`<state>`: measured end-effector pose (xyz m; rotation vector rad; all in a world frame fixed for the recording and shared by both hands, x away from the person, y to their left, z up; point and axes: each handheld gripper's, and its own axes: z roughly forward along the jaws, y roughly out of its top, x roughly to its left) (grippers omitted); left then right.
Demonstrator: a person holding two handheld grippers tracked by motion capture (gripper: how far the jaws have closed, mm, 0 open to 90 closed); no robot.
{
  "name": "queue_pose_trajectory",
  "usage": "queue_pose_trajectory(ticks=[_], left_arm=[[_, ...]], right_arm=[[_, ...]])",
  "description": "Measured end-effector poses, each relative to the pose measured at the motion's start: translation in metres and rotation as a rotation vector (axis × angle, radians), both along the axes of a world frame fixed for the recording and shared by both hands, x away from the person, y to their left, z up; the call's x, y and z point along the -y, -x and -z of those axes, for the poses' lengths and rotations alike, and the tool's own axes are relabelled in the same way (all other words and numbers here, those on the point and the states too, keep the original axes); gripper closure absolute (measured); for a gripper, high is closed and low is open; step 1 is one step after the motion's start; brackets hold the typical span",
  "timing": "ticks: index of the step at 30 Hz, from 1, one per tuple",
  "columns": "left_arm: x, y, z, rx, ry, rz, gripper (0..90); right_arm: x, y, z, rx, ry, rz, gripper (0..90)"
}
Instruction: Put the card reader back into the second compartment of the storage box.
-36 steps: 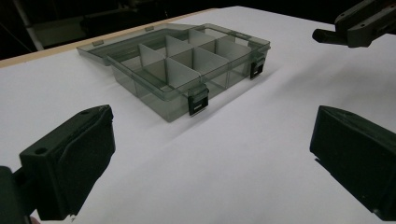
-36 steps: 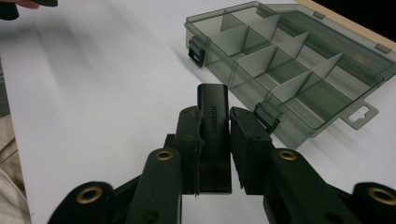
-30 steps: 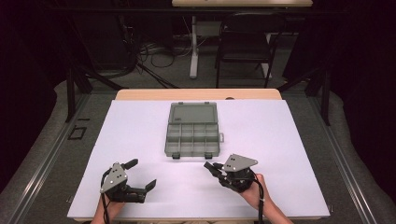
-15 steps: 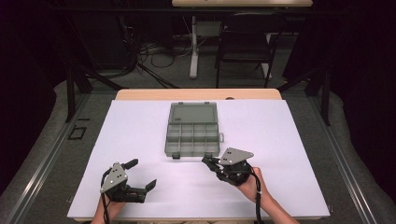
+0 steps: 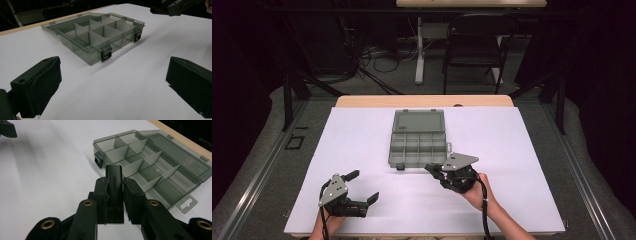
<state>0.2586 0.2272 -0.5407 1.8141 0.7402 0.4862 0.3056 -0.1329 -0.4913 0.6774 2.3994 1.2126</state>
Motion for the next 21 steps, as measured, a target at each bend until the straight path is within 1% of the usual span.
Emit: queue_pose_trajectory(ticks=[8,10,12,21], left_arm=[[0.000,0.000,0.000,0.002,0.003,0.012,0.3],[0.000,0.001,-0.001,0.009,0.009,0.017,0.3],[0.000,0.001,-0.001,0.006,0.007,0.016,0.3],[0.001,0.001,-0.001,0.005,0.012,0.022,0.3]], right_arm=[[-0.004,-0.006,-0.001,-0.005,0.006,-0.008,73.6],[-0.005,-0.008,-0.001,-0.006,0.006,-0.006,73.6],[-0.006,-0.010,-0.001,-0.003,0.006,-0.005,73.6],[-0.011,-0.018,-0.007,0.001,0.005,-0.006,73.7]])
